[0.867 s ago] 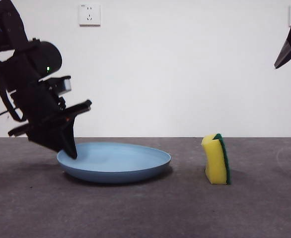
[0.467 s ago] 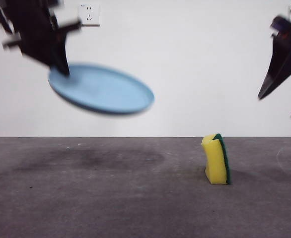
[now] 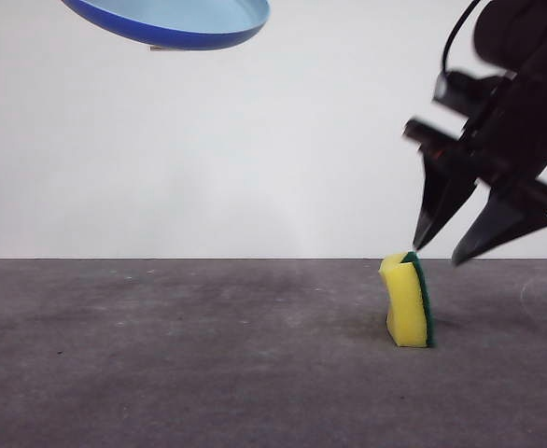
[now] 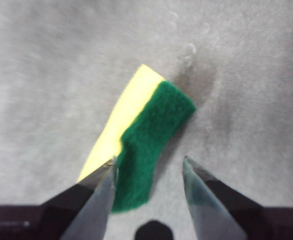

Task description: Pick up the plate,pick up the cloth,clean the plate with the cloth

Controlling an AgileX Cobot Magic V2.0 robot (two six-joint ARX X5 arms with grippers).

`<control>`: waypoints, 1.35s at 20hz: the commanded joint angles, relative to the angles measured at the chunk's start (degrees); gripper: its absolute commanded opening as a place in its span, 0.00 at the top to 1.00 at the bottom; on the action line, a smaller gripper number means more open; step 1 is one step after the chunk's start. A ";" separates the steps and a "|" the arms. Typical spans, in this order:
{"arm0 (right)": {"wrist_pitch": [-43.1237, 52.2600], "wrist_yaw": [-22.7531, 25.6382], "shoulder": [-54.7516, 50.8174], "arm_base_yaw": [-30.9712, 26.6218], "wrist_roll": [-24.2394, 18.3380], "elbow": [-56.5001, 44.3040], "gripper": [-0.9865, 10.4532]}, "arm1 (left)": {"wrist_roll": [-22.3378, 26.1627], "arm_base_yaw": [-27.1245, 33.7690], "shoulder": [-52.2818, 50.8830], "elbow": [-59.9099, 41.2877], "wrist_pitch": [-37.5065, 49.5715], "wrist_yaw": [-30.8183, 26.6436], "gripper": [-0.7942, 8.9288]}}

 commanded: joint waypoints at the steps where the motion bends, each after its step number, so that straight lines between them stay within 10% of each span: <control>1: 1.22 0.02 3.65 0.96 -0.90 0.20 0.72 | 0.72 -0.11 -1.18 -0.02 -1.46 -1.03 0.93; 27: 8.90 7.65 12.00 12.87 3.67 4.11 0.64 | 0.48 -0.22 -1.44 -0.02 -7.23 1.42 0.93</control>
